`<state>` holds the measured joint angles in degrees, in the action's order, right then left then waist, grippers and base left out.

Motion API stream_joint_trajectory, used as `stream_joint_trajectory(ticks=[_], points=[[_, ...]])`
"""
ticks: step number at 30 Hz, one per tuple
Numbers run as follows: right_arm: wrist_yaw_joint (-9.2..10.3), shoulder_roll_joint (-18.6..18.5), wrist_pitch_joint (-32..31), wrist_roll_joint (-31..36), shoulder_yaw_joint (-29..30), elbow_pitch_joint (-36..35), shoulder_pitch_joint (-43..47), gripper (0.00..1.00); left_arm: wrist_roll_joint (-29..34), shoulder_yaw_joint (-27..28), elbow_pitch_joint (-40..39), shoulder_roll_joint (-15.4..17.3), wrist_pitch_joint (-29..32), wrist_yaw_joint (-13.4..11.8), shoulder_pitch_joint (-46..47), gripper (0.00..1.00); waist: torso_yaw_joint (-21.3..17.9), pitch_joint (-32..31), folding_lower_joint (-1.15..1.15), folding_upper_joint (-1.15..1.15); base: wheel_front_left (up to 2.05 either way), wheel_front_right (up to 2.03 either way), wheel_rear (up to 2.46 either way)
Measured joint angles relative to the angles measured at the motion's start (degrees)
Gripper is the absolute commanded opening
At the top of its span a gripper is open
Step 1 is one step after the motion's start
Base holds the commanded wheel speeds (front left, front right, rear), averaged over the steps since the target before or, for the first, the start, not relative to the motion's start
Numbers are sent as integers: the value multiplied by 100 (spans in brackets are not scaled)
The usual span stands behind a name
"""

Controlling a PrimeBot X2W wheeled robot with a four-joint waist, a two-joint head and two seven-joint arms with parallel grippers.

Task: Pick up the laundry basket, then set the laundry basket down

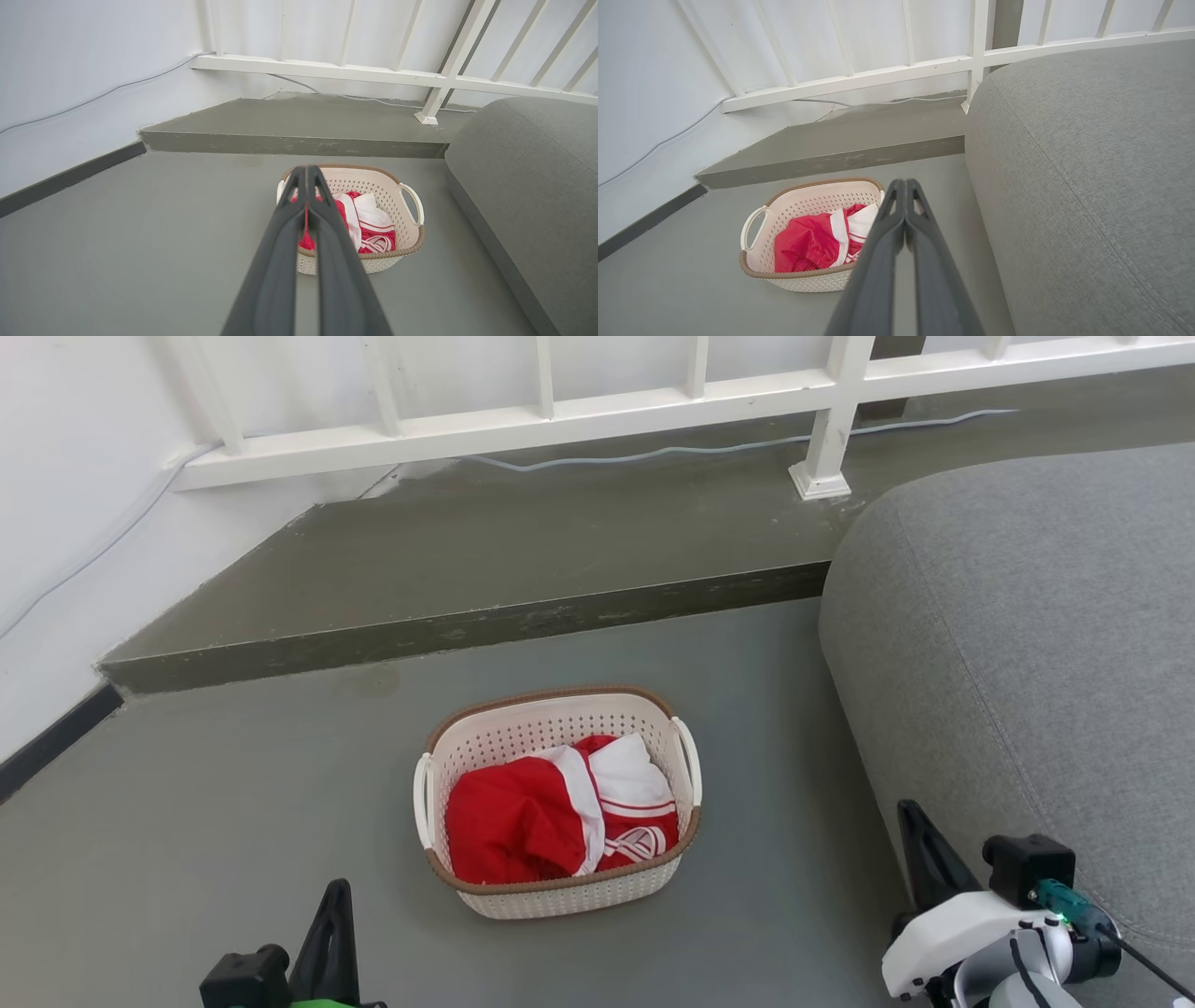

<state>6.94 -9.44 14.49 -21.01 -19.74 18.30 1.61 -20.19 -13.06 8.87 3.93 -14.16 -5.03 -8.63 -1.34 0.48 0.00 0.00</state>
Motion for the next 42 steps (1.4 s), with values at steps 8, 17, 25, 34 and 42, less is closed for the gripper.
stream_joint_trajectory(ticks=[8,17,25,34,42], points=[[-112,43,-88,-452,131,-37,0,0,-464,8,-24,-2,51,98,-13,0,12,-2,0,0,0,0,0],[-236,102,-280,-1266,365,-102,-4,0,-1294,166,-41,-19,222,201,-10,0,23,-2,0,0,0,0,0],[-303,163,-434,-1778,566,-126,-20,0,-1841,279,-35,-31,359,256,9,0,31,-3,0,0,0,0,0],[-419,210,-603,-2351,781,-138,-31,0,-2438,393,-1,-26,512,333,74,0,42,-4,0,0,0,0,0],[-522,230,-753,-2880,970,-153,-68,0,-2975,509,54,-18,660,402,174,0,52,-6,0,0,0,0,0]])
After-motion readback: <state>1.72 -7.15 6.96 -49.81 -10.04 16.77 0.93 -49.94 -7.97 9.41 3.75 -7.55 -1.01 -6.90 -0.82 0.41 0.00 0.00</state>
